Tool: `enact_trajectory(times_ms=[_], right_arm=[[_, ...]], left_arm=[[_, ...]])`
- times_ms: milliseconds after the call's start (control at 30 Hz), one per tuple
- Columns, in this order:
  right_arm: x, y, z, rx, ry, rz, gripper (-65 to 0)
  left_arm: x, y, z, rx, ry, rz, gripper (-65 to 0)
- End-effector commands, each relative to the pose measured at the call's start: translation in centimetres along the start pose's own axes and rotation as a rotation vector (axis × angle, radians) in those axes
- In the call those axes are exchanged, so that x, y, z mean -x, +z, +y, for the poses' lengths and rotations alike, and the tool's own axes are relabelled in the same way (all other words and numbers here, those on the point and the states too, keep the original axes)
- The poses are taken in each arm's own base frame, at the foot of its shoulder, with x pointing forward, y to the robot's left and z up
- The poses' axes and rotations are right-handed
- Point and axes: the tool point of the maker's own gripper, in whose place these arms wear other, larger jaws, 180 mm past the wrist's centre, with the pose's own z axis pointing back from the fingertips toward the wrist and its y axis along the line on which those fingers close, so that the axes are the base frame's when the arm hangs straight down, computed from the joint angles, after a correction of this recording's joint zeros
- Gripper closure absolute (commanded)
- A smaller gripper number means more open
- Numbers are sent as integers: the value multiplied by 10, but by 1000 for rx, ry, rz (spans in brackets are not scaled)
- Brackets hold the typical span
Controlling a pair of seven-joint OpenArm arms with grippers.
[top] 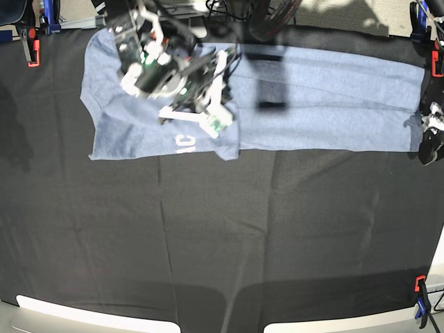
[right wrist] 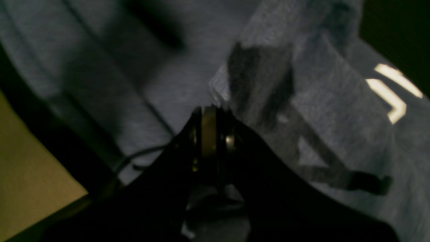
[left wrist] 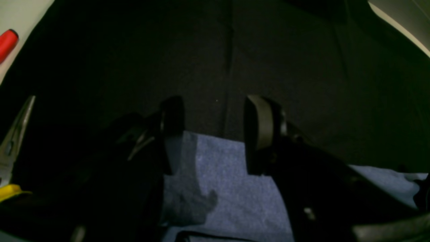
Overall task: Layout the t-shirt on the table in an organized manner, then fold the t-shirt properly
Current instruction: 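Fold the sleeve end inward over the shirt with the right gripper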
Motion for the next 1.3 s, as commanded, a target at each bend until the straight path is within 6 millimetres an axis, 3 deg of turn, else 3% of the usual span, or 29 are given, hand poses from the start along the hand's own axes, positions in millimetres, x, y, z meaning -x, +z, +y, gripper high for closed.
enact_trajectory(times_ms=[0,267,467,600,767,900,1100,1267], right_arm=[[-17,5,2,-3,13,-67,-16],[-15,4,4,-2,0,-49,-23],[-18,5,7,-20,-3,-63,-215],[-32,7,12,-72,4,-111,-226],[-63,17,3,-64,32,-192,-225],[-70,21,-19,9,52,-200,-225],[-59,40,-78,179,-34,-205,-225],[-50,68,-125,292,-144,-266,-225]], left_arm=[[-23,1,-2,20,-28,-61,-266],[-23,1,-2,20,-28,-61,-266],[-23,1,-2,20,-28,-61,-267],[-23,2,-2,20,-28,-61,-267],[-19,3,-1,16,-28,-47,-267],[-13,14,9,-14,-21,-35,-267],[-4,47,37,-108,-1,-25,-267],[16,61,35,-105,57,-7,-267]])
